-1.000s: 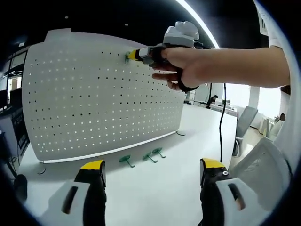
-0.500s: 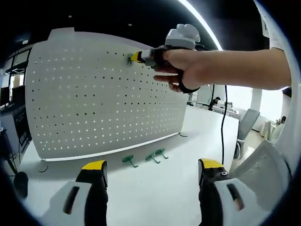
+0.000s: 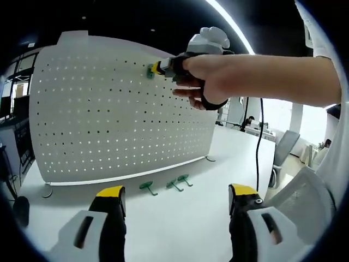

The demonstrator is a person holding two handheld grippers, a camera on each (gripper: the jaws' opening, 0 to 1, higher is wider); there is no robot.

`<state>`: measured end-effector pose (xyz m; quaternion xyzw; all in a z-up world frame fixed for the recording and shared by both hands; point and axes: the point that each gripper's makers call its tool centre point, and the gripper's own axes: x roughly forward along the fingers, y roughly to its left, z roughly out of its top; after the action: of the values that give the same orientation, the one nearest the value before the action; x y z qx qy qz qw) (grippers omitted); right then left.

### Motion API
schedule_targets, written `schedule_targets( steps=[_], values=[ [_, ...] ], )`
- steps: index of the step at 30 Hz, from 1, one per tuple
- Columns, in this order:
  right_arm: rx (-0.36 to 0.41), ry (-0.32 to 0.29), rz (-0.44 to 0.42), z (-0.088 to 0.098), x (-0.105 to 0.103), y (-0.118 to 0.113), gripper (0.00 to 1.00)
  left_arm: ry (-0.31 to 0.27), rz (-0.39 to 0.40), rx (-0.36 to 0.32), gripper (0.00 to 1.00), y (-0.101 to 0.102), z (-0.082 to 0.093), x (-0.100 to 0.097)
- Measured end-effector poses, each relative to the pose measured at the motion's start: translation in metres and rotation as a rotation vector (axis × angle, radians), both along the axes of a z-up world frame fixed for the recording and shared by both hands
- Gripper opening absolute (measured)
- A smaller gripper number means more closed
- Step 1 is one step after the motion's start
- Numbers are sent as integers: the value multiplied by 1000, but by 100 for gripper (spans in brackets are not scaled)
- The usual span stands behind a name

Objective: Insert the hook assembly into the mounting plate slot until the hook locks in place.

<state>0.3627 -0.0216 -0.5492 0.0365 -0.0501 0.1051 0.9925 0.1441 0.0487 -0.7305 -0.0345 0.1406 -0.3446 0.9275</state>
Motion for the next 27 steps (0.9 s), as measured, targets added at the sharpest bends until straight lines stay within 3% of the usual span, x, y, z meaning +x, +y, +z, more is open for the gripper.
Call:
schedule_targets(
  steps=[4,13,16,27],
  values=[
    [35,-2,-48,0,3,0,2,2,-3,4,78,-1,-1,-1],
    [28,6,-128,-2,5,0,2,6,1,9,77,1,-3,0],
    [55,8,-124,-3,5,-1,2,4,5,11,76,1,-3,0],
    [25,17,-108,-3,3,0,3,5,2,14,76,1,-5,0]
  ],
)
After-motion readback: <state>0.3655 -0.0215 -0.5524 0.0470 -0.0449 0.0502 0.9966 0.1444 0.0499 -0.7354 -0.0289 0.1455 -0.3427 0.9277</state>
